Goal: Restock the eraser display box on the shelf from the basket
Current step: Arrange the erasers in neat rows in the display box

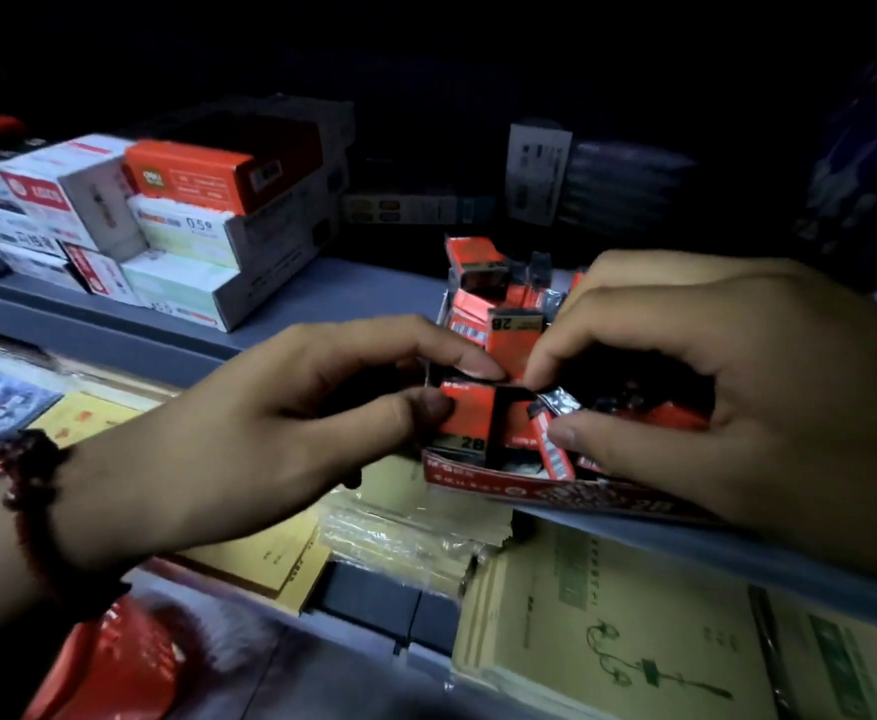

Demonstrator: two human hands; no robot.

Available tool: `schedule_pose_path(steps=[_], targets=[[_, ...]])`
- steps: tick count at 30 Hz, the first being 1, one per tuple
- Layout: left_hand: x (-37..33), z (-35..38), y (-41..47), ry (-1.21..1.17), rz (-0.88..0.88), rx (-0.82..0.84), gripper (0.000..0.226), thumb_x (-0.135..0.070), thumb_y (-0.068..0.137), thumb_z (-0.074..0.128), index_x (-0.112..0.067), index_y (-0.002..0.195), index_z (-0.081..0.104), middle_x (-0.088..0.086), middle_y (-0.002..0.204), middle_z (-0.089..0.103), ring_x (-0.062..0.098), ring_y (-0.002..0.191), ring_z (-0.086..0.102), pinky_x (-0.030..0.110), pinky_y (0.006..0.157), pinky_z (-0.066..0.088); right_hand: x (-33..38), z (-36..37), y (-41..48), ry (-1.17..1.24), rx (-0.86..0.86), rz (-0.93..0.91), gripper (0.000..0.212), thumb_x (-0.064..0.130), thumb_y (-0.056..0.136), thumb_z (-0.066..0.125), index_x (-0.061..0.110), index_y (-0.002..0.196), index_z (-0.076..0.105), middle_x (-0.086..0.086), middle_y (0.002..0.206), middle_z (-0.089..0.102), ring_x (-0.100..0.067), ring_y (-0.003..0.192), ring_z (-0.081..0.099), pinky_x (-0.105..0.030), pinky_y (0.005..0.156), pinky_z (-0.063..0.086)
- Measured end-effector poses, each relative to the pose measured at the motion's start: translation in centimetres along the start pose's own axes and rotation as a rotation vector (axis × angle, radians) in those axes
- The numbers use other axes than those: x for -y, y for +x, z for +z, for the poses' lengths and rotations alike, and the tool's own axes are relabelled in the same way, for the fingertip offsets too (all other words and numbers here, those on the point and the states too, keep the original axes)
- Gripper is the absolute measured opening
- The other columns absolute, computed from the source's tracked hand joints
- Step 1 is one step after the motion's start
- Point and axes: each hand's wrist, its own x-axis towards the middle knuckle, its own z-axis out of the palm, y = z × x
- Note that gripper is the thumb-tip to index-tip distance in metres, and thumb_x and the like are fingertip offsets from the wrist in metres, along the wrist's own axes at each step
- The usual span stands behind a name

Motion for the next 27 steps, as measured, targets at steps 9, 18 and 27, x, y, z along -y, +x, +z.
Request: schedule_pose_path(steps=[9, 18, 27], targets=[[-1.7, 0.4, -1.3, 0.026, -0.046, 0.054, 0.034, -0.047, 0.097, 0.059, -0.033, 0.127, 0.061, -0.004, 0.097, 0.074, 0.023, 0.087, 0.074, 0.042, 0.073, 0.056, 0.8, 0.2, -0.2, -0.046, -0.044, 0.077, 0.017, 0.024, 0.079, 0.075, 0.032, 0.092, 0.066, 0.010, 0.080, 0.059, -0.013, 0.074, 0.056, -0.017, 0.062, 0.040], [-1.9, 1.8, -1.3, -0.122, -0.087, -0.032, 0.043, -0.043, 0.088, 0.065, -0.022, 0.125, 0.059, 0.021, 0.104, 0.068, 0.046, 0.096, 0.062, 0.066, 0.087, 0.050, 1.3, 0.1, 0.6, 0.052, -0.038, 0.200, 0.028, 0.001, 0.084, 0.066, 0.026, 0.075, 0.075, 0.008, 0.087, 0.056, -0.011, 0.075, 0.057, -0.015, 0.062, 0.041], [-1.9, 2.4, -1.5, -0.082, -0.100, -0.078, 0.034, -0.045, 0.090, 0.064, -0.030, 0.120, 0.059, 0.025, 0.090, 0.062, 0.030, 0.068, 0.053, 0.044, 0.063, 0.047, 1.6, -1.3, -0.5, -0.042, 0.149, 0.207, 0.020, 0.039, 0.087, 0.063, 0.029, 0.095, 0.078, 0.013, 0.101, 0.045, -0.002, 0.090, 0.053, -0.020, 0.077, 0.046]])
